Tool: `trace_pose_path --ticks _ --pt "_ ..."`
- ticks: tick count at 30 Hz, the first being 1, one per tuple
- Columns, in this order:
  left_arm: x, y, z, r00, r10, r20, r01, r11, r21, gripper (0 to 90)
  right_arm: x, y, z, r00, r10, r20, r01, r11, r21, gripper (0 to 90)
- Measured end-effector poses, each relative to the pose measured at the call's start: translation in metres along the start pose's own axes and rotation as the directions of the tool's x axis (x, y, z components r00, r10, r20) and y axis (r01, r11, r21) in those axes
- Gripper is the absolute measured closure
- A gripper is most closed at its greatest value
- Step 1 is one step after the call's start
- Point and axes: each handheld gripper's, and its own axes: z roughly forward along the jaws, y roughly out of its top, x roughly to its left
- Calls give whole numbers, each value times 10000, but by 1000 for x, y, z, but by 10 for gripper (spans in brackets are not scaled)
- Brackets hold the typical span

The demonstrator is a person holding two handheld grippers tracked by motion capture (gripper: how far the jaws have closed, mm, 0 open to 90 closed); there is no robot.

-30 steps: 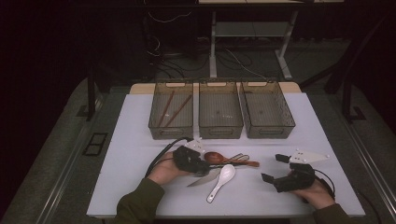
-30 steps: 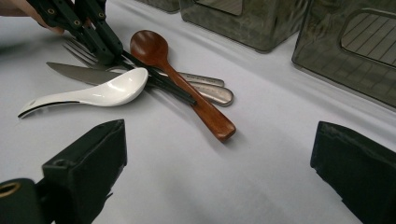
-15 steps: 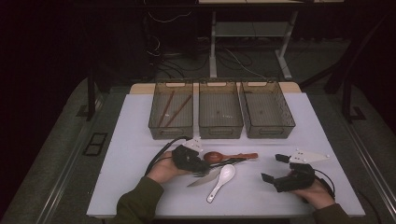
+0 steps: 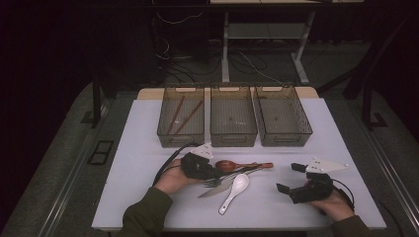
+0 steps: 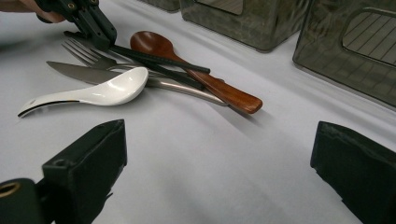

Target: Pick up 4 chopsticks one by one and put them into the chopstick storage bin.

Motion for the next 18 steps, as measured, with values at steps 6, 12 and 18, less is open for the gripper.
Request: trace_pose_path --ticks 6,12,18 --pt "-2 3 -5 9998 -96 -173 93 9998 -156 848 2 0 1 10000 -34 -11 34 10000 51 32" --pt "-3 6 -15 9989 -220 -414 199 9986 -497 848 5 -2 1 10000 -11 -59 12 10000 82 32" --pt "-4 10 -26 9967 -365 -724 312 9968 -734 847 6 -3 3 9999 -5 -135 7 9999 148 32"
